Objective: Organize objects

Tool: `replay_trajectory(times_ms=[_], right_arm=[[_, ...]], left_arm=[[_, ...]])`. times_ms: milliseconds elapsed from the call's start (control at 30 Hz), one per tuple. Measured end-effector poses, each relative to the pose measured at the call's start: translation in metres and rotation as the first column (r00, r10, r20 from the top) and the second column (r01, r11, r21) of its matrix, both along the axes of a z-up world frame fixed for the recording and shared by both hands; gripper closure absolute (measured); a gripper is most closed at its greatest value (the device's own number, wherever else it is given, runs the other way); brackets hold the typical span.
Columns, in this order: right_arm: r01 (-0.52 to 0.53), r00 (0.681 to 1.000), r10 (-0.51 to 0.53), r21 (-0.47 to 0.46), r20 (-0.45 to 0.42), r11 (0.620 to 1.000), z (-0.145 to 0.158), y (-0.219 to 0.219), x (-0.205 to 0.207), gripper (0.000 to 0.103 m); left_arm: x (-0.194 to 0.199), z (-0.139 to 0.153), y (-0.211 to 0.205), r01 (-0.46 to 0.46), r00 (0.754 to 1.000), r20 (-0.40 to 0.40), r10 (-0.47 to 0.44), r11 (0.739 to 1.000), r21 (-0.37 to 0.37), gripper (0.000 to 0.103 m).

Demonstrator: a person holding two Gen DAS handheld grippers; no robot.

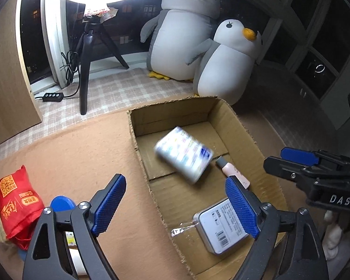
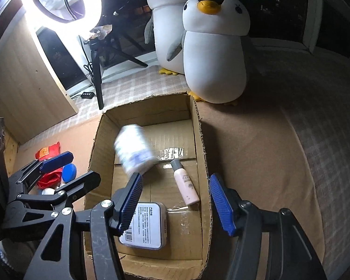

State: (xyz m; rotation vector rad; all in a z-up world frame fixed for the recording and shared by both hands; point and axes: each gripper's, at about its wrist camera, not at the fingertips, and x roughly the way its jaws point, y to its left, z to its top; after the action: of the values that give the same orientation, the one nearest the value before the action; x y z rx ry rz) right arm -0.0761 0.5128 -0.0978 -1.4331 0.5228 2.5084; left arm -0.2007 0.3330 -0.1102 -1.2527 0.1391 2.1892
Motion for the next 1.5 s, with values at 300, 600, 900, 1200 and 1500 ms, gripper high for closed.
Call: replay_trajectory(times_ms=[300, 600, 900, 1200, 1500], right_arm=[[-0.010, 1.000, 0.010, -0.011, -0.005, 1.000, 0.002, -0.012, 0.001, 0.044], [-0.036, 0.999, 0.035, -0.058, -0.016, 0.998, 0.005, -0.039, 0.007, 0.041], [-0.045, 0.999, 0.042, -0.103, -0.029, 0.994, 0.007, -0.067, 0.021, 0.041], [-0.033, 0.999, 0.030, -0.138, -0.024, 0.990, 0.003, -0.087, 0.033, 0.041], [-0.003, 1.000, -0.001, -0.146, -0.026, 0.989, 0.007, -0.096, 0.049, 0.041]], left_arm=[[0.001, 0.005, -0.029, -0.024, 1.000, -0.011, 0.024, 1.000, -0.007, 0.014], [-0.002, 0.002, -0.092, -0.067, 0.998, -0.001, 0.067, 0.996, -0.051, 0.014], [-0.007, -0.022, -0.165, -0.113, 0.989, 0.087, 0.120, 0.990, -0.084, 0.023], [-0.012, -0.037, -0.190, -0.088, 0.982, 0.160, 0.104, 0.991, -0.105, 0.042], [-0.023, -0.052, -0.198, -0.083, 0.970, 0.216, 0.106, 0.990, -0.113, 0.048]])
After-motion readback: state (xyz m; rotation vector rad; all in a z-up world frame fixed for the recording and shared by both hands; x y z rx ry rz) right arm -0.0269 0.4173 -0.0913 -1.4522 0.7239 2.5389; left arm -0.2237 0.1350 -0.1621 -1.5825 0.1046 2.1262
